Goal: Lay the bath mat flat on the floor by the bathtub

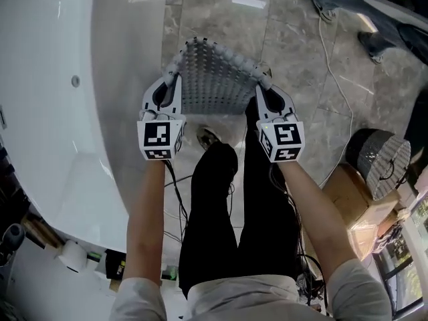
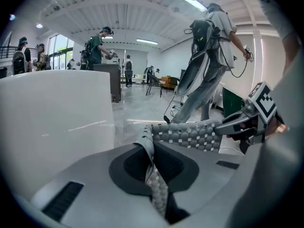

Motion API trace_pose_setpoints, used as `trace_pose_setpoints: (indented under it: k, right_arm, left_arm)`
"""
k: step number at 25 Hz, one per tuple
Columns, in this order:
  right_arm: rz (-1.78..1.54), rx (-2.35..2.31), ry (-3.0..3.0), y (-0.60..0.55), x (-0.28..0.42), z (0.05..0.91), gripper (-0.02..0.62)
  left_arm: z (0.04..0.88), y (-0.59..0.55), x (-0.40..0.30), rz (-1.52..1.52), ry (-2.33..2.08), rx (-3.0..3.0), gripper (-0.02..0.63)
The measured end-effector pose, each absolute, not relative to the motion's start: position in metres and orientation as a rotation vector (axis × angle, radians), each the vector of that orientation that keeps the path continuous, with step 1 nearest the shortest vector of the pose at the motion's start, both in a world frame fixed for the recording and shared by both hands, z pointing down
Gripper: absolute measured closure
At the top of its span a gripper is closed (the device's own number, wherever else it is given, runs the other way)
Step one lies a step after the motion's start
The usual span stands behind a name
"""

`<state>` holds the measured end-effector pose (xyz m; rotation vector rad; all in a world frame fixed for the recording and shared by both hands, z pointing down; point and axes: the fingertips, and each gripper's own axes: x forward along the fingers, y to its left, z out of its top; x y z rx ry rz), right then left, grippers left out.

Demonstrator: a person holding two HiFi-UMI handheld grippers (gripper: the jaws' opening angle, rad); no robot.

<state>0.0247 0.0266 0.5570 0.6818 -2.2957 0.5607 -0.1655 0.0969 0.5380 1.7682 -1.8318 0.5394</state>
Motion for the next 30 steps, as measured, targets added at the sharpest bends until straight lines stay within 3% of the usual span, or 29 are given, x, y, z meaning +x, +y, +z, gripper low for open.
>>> trace_pose_setpoints:
  k: [30]
  right_arm:
    - [0.447,0.642,-2.332,-0.174,-0.045,0.618,0.571]
  left_arm:
    - [0.604,-0.111,-0.221,0.564,-1.825,1.775,0.580]
